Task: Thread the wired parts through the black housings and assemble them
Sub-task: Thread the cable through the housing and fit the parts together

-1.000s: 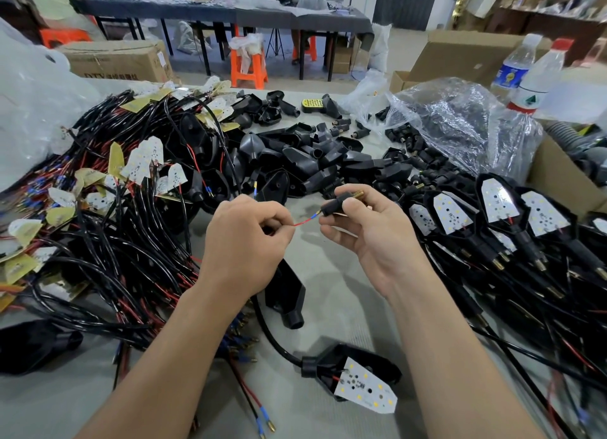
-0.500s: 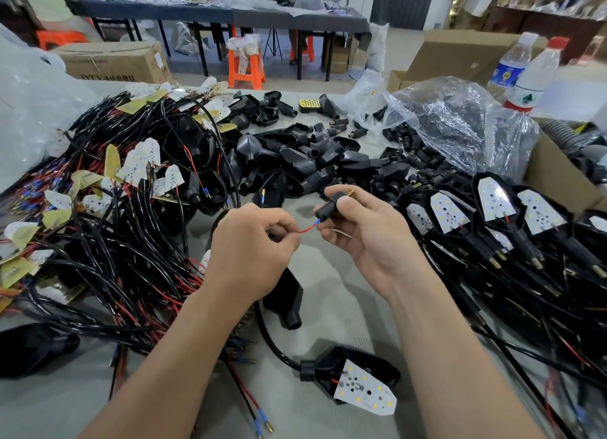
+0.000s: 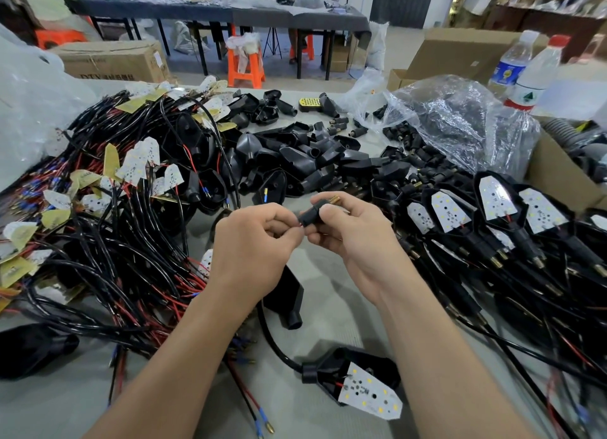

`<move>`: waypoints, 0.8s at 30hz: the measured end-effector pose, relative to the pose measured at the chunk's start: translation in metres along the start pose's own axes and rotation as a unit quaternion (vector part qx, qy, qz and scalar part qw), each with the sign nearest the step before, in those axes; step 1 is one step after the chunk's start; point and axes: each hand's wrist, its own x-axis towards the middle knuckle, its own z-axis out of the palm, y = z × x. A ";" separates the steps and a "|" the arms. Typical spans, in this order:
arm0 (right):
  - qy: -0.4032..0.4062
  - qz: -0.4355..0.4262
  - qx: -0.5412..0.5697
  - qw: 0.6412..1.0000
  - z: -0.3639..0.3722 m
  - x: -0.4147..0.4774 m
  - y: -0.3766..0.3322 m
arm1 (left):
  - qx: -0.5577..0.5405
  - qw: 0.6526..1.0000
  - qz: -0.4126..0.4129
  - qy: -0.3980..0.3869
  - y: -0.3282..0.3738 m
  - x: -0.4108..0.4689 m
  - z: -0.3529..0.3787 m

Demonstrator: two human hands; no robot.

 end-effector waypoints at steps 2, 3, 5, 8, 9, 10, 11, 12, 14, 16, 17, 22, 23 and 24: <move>0.019 0.007 0.056 0.998 0.000 0.001 -0.001 | 0.042 0.999 0.007 0.015 -0.002 0.002 -0.001; 0.029 0.007 0.082 0.996 -0.001 0.002 -0.002 | 0.078 0.997 0.017 0.019 -0.004 0.003 -0.002; 0.043 0.005 0.121 0.992 -0.004 0.004 -0.003 | 0.129 0.991 0.031 0.015 -0.004 0.006 -0.006; 0.048 0.004 0.152 0.987 -0.008 0.005 -0.004 | 0.124 0.992 -0.002 -0.020 -0.006 0.008 -0.008; 0.047 0.003 0.146 0.988 -0.008 0.005 -0.004 | 0.109 0.994 -0.009 -0.024 -0.006 0.008 -0.007; 0.043 0.000 0.126 0.991 -0.008 0.004 -0.004 | 0.097 0.995 -0.007 -0.022 -0.006 0.008 -0.007; 0.038 -0.005 0.091 0.995 -0.007 0.003 -0.003 | 0.090 0.996 0.001 -0.017 -0.005 0.008 -0.006; 0.029 -0.008 0.052 0.998 -0.006 0.002 -0.001 | 0.087 0.996 0.012 -0.011 -0.005 0.008 -0.006; 0.011 -0.006 -0.001 1.000 -0.003 0.000 0.002 | 0.094 0.995 0.035 -0.002 -0.005 0.007 -0.004; 0.008 0.005 -0.014 1.000 -0.002 0.000 0.002 | 0.102 0.994 0.042 -0.005 -0.006 0.007 -0.004; 0.007 0.013 -0.011 1.000 -0.003 0.000 0.000 | 0.101 0.994 0.037 -0.008 -0.006 0.008 -0.004; 0.017 0.026 0.019 0.999 -0.005 -0.001 -0.002 | 0.101 0.994 0.033 -0.012 -0.004 0.008 -0.006; 0.017 0.022 0.019 0.999 -0.005 -0.001 -0.002 | 0.093 0.995 0.035 -0.016 -0.004 0.008 -0.006; 0.015 0.019 0.023 0.999 -0.006 -0.001 -0.002 | 0.066 0.997 0.028 -0.023 -0.004 0.007 -0.006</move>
